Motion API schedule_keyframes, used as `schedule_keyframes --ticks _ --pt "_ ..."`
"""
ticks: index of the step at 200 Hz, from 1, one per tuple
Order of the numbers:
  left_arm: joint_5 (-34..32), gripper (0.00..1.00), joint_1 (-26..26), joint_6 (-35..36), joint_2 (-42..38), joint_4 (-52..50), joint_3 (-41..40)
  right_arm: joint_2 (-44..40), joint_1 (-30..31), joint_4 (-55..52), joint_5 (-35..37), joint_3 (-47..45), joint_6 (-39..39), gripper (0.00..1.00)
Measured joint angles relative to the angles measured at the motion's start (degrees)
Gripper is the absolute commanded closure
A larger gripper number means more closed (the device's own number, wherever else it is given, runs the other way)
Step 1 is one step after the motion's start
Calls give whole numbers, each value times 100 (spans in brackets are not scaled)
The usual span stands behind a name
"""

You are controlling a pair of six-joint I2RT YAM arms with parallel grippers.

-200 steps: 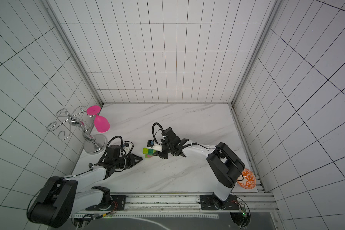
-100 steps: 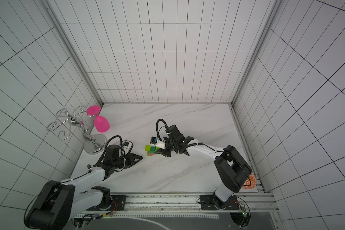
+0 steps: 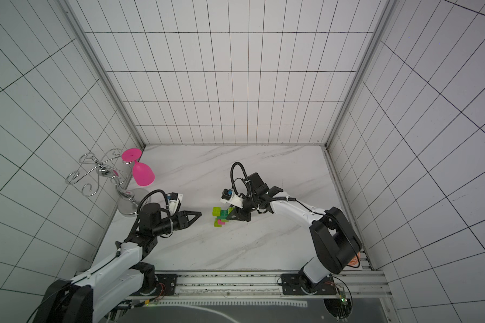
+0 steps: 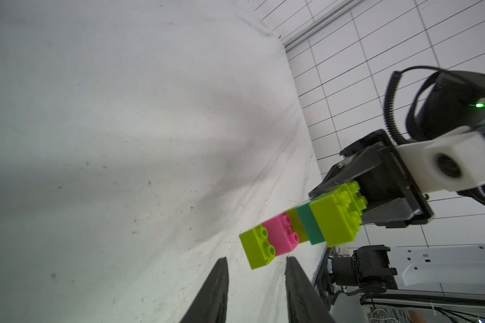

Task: Assemble the letter y with lego
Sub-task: Place the lego brick at the center of the board.

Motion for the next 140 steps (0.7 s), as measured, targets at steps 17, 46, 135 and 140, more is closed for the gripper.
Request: schedule_keyframes --ticks 17,46,135,140 --pt "94 57 -55 -142 -317 531 -201 0 -35 -313 -223 144 -44 85" --pt "76 55 -481 -109 -841 905 -221 0 -81 -595 -616 378 -33 85" --pt "-918 37 -1556 844 -1790 -835 343 155 -315 -726 -870 568 730 86" --pt "-1034 37 -1665 927 -1847 -940 380 160 -332 -651 -874 568 844 85"
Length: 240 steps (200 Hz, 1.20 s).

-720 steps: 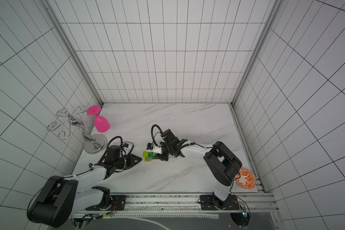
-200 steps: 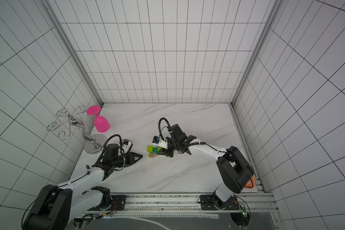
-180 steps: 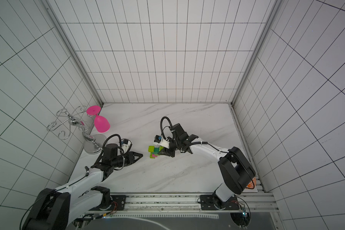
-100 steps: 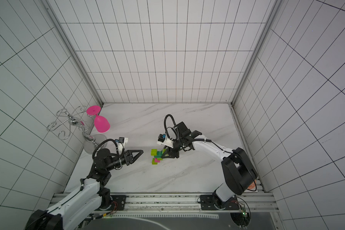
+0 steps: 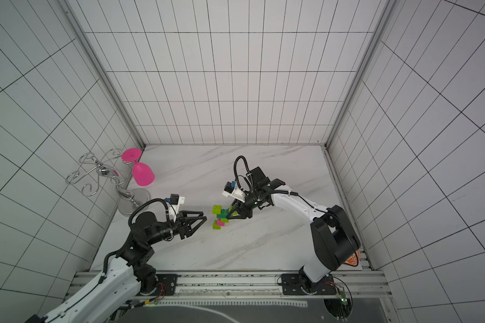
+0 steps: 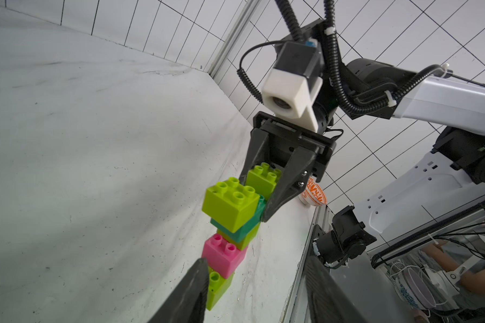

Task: Assemble the letter y with lego
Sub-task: Place the lego brick at the center of the board, then reset both arms

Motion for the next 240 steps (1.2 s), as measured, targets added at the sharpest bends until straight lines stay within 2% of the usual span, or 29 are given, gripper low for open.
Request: schedule_keyframes --ticks 27,67,104,132,170,240 --pt "-699 36 -435 306 -76 -535 179 125 -79 337 -127 13 531 86" --pt "-1412 36 -476 422 17 -1019 212 693 -245 470 -455 87 1047 85" --pt "-1582 36 -476 422 61 -994 221 1099 -376 190 -780 258 1106 85" --pt "-1668 36 -476 474 380 -1163 433 1392 -380 -111 -907 612 1019 85" --pt "-1867 36 -476 623 717 -1462 737 1770 -380 -393 -931 820 949 85" --pt "-1980 37 -476 647 1027 -1550 772 2326 -380 -723 -1005 1152 1073 80"
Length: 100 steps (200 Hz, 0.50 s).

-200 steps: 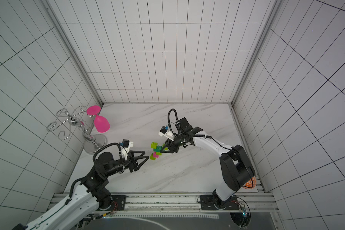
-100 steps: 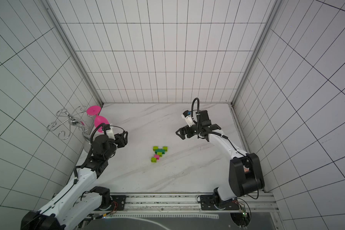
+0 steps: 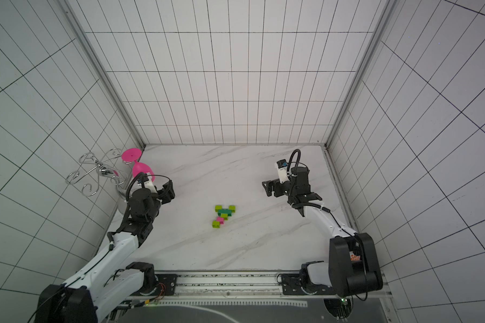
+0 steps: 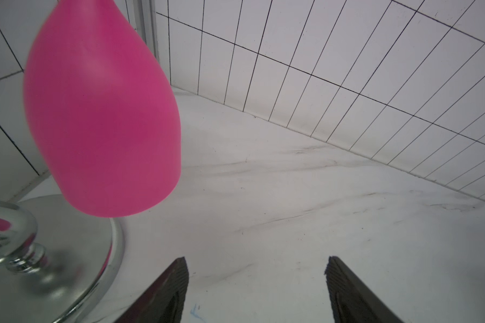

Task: Assemble the letter y with lego
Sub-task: Reset both arms

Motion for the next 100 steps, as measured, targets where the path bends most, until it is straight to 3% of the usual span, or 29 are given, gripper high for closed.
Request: schedule_keyframes --ticks 100 --pt "22 37 0 17 20 24 -2 846 0 -424 -356 472 35 75"
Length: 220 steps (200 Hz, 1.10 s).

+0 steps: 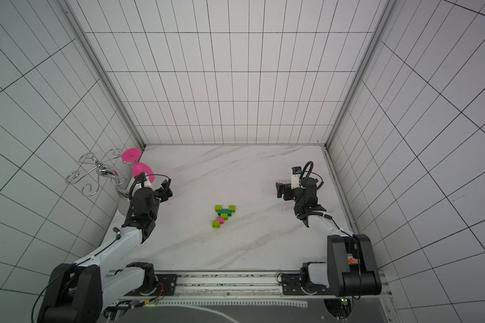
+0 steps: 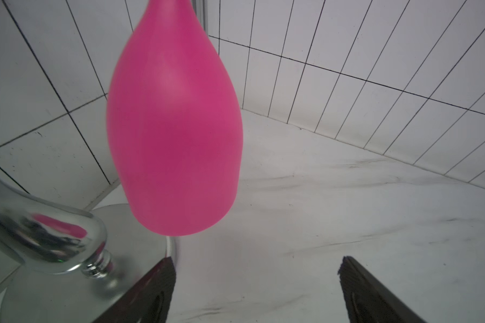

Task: Assemble the letter y with lego
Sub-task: Reset both arms

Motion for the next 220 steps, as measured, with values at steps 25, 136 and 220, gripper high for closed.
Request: schedule_keyframes --ticks 25,136,220 --pt "0 37 0 2 -2 17 2 44 0 -44 2 55 4 74" --pt "55 37 0 2 -166 85 0 229 -4 -214 107 295 168 61" --pt "70 37 0 0 -195 118 0 229 -48 -258 590 354 313 54"
